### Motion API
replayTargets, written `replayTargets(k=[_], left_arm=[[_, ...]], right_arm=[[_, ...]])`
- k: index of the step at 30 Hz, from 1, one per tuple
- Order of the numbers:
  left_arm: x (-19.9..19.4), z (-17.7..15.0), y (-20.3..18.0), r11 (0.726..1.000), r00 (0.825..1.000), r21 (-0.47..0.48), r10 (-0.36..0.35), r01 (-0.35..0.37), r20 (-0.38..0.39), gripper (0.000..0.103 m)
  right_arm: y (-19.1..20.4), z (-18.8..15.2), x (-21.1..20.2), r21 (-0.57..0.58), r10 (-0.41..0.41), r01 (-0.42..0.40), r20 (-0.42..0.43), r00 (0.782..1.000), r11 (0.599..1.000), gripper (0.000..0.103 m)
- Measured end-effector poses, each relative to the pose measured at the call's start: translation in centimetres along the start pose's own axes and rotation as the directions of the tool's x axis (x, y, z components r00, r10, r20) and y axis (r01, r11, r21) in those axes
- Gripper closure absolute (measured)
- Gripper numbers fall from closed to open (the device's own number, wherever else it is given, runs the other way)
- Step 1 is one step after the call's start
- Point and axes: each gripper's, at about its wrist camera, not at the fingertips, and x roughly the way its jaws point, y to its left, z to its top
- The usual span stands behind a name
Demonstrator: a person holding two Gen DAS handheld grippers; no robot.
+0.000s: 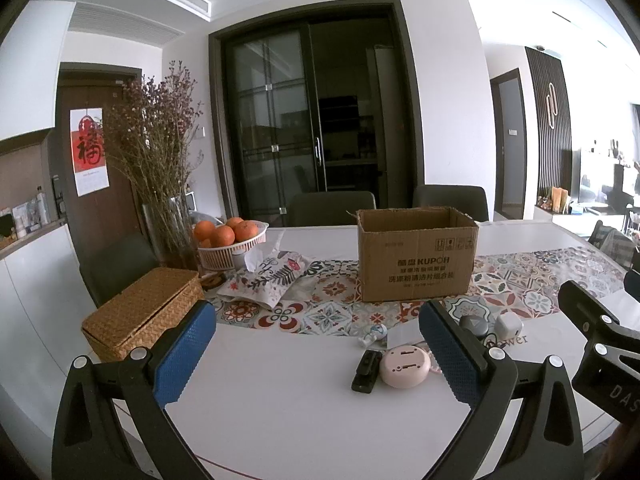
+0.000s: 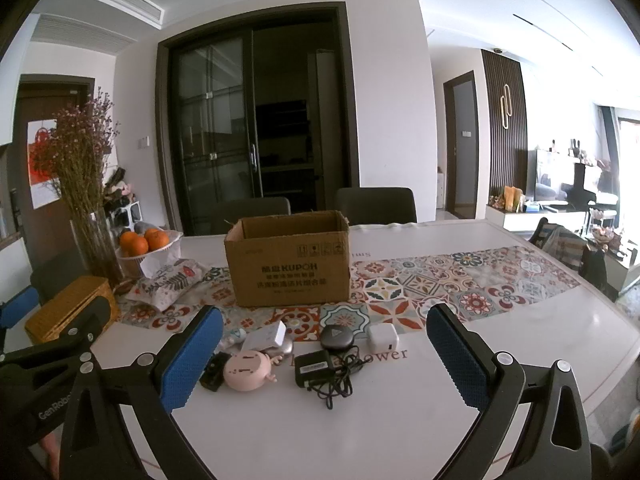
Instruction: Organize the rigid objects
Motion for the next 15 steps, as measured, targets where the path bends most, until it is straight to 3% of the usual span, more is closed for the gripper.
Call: replayTargets(k=[15], left_arm=[[0.01, 0.0, 0.07, 1.0, 1.0, 0.0, -0.002, 0.002, 0.0, 0.0]], right_arm=[[0.11, -0.08, -0.12, -0.001, -0.001, 0.001, 0.002, 1.0, 1.0, 0.0]])
